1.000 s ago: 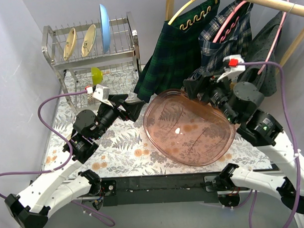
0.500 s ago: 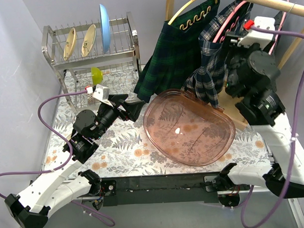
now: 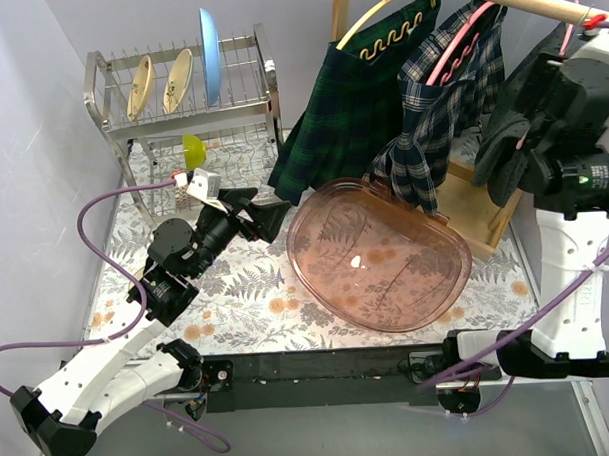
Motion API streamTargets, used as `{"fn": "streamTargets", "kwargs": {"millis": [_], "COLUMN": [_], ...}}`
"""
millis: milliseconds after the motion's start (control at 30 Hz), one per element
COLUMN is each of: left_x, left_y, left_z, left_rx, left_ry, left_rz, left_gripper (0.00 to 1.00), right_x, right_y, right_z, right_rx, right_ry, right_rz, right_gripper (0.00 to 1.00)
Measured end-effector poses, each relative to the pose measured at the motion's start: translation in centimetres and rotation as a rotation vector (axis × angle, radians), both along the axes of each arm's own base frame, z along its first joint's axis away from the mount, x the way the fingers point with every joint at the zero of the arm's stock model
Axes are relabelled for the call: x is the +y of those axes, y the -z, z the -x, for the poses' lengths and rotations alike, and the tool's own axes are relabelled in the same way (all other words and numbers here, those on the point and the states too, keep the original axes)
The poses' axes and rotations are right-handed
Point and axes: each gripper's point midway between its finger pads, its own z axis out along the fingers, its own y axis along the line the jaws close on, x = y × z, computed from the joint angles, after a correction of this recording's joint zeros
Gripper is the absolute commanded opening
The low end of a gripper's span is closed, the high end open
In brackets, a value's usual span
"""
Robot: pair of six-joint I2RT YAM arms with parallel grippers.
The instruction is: Remove the skirt from the hanger
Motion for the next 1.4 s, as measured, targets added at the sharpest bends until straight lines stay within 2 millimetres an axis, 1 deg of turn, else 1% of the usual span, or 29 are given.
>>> {"fn": "streamTargets", "kwargs": {"millis": [67, 167, 300, 433, 500, 533, 800, 833, 867, 1000, 1100, 1133, 1167, 1300, 1333, 1400], "left_x": [0.0, -0.1, -0.1, -0.1, -0.1, -0.1, -0.4, -0.4, -0.4, -0.4, -0.4, -0.4, -0.4, -0.4, -0.4, -0.4], "left_y": [0.1, 0.1, 0.1, 0.1, 0.1, 0.2, 0.9, 1.0, 1.1, 1.2, 1.2, 1.2, 1.2, 1.2, 1.2, 1.2], "left_z": [0.0, -0.1, -0.1, -0.1, -0.1, -0.1, -0.5, -0.5, -0.5, -0.5, -0.5, -0.5, -0.5, -0.5, -0.5, -0.5], "left_rx": [0.002, 0.003, 0.002, 0.002, 0.003, 0.004, 0.020, 0.022, 0.023, 0.025, 0.025, 0.025, 0.025, 0.025, 0.025, 0.024], "left_ry": [0.000, 0.000, 0.000, 0.000, 0.000, 0.000, 0.000, 0.000, 0.000, 0.000, 0.000, 0.000, 0.000, 0.000, 0.000, 0.000], "left_rz": [-0.001, -0.002, -0.002, -0.002, -0.003, -0.004, -0.016, -0.018, -0.019, -0.020, -0.021, -0.021, -0.020, -0.021, -0.020, -0.020], "left_gripper": [0.98, 0.98, 0.98, 0.98, 0.98, 0.98, 0.98, 0.98, 0.98, 0.98, 0.98, 0.98, 0.98, 0.98, 0.98, 0.98], "right_x": [-1.7, -3.2, -3.0, -2.5, -2.3, -2.2, -1.6, -1.6, -1.6, -1.5, -1.5, -1.5, -1.6, -1.7, -1.7, -1.7], "right_y": [0.0, 0.9, 2.6, 5.2, 5.9, 6.1, 6.9, 7.0, 7.0, 6.7, 6.7, 6.7, 6.6, 6.0, 5.8, 5.4], "right_z": [0.4, 0.1, -1.3, -2.5, -2.8, -2.9, -4.3, -4.4, -4.4, -4.6, -4.6, -4.6, -4.6, -4.6, -4.5, -4.5], "right_rx": [-0.003, 0.012, 0.047, 0.096, 0.108, 0.107, 0.091, 0.091, 0.089, 0.076, 0.076, 0.075, 0.073, 0.055, 0.049, 0.040], "right_ry": [0.016, 0.026, -0.029, -0.093, -0.114, -0.123, -0.175, -0.177, -0.179, -0.186, -0.186, -0.185, -0.182, -0.176, -0.174, -0.173], "right_rz": [-0.034, -0.076, -0.121, -0.172, -0.191, -0.197, -0.225, -0.225, -0.225, -0.222, -0.222, -0.223, -0.224, -0.225, -0.223, -0.220], "right_gripper": [0.72, 0.70, 0.66, 0.63, 0.63, 0.61, 0.48, 0.45, 0.43, 0.43, 0.53, 0.58, 0.59, 0.59, 0.55, 0.51]}}
